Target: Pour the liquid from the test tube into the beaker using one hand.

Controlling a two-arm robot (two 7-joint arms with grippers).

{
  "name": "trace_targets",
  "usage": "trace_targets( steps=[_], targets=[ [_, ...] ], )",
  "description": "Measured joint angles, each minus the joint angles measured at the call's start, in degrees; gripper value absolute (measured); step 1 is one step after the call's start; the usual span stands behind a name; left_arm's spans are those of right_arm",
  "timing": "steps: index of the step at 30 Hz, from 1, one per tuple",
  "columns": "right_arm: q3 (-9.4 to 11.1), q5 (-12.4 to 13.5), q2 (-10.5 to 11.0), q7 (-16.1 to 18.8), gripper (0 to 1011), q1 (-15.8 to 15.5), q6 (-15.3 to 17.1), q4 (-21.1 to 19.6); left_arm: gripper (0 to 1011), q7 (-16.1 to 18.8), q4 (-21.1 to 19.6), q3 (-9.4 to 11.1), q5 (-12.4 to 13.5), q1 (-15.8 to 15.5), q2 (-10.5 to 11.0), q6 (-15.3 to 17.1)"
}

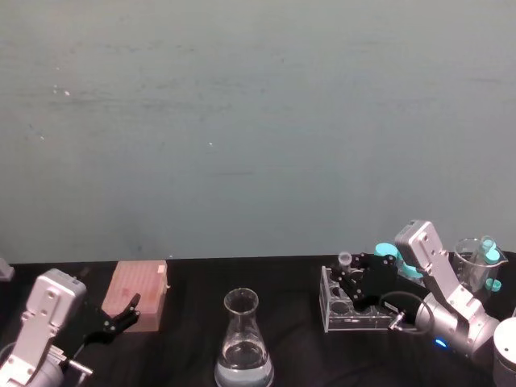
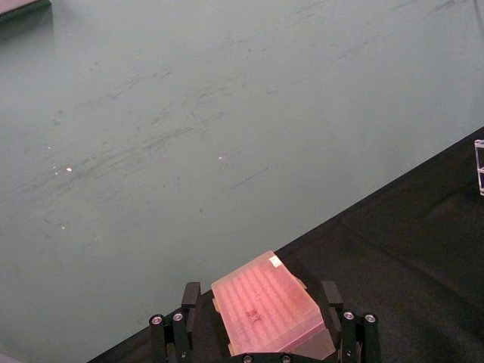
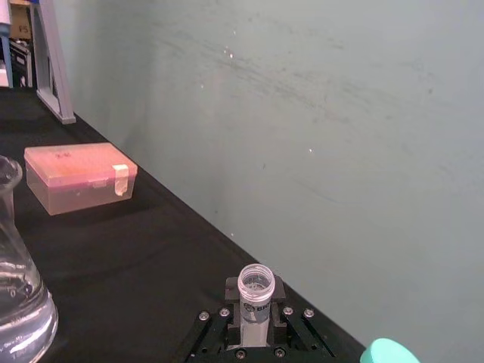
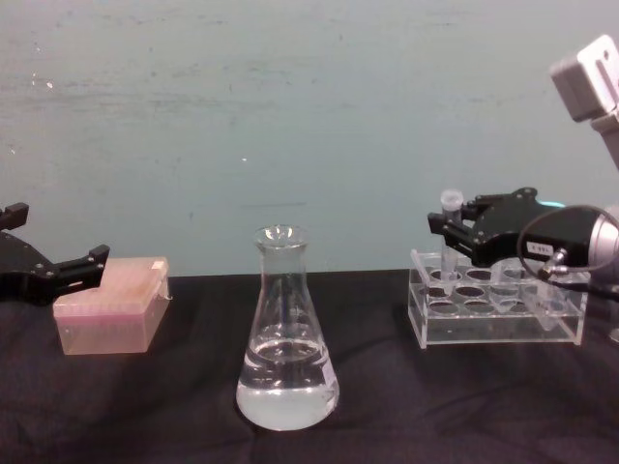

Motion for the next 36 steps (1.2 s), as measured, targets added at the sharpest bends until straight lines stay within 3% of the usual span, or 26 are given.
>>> trace_targets(
  steps=[11,27,36],
  targets=[
    [0.08,0.04,0.29,-0.44,221,0.11,0.19,-2.22,1000,0.00,0.00,0.00,0.00,0.00,0.00,0.00],
    [-0.53,-2.28,0.10,-2.43,221,1.82,-0.16,-3.71,1000,0.00,0.00,0.00,0.00,0.00,0.00,0.00],
    [-1.86,-5.39,-0.40,-4.22,221,2.73,-0.46,-4.42,1000,0.00,0.00,0.00,0.00,0.00,0.00,0.00]
  ],
)
